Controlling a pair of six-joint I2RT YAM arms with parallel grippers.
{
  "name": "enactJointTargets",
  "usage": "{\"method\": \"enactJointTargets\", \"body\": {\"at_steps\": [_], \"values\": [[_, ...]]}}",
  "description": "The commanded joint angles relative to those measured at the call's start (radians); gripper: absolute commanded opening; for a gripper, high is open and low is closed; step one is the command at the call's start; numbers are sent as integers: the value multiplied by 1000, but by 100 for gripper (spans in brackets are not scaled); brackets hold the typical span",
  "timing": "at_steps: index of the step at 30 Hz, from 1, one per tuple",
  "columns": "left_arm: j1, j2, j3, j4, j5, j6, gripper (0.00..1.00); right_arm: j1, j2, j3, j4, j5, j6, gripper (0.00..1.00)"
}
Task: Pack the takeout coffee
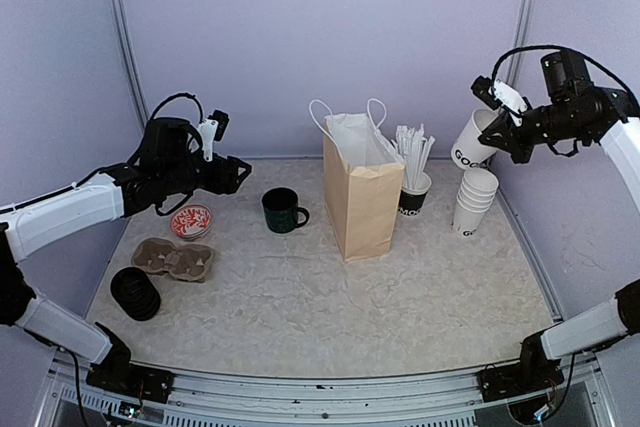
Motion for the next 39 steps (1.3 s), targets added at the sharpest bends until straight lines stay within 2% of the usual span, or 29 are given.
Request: {"method": "enactJointTargets", "body": {"at_steps": [1,3,6,12,17,21,25,32,39], "values": [[-6,37,89,-117,-81,-21,71,75,-59,-70,-175,-157,-176,0],[-6,62,154,-220,-115,-64,69,88,-97,-109,-196,-202,-228,0],[-8,97,243,-407,-144,-143,66,160,-115,-151,-191,-247,-220,0],[-32,117,319,-782,-201,-355,58,466,-109,-273,-135,-179,-161,0],[-96,93,272,-984,-297,-528,58,674,-55,-336,-33,-86,-154,0],[-122,44,219,-1078,-318,-662,58,835,13,-361,112,13,-122,0],[-144,-6,175,-1115,-349,-759,56,915,122,-349,197,32,-116,0],[-125,-70,99,-1134,-384,-824,59,970,304,-370,279,57,-105,0],[0,-122,26,-1124,-389,-789,60,977,371,-416,360,81,-92,0]]}}
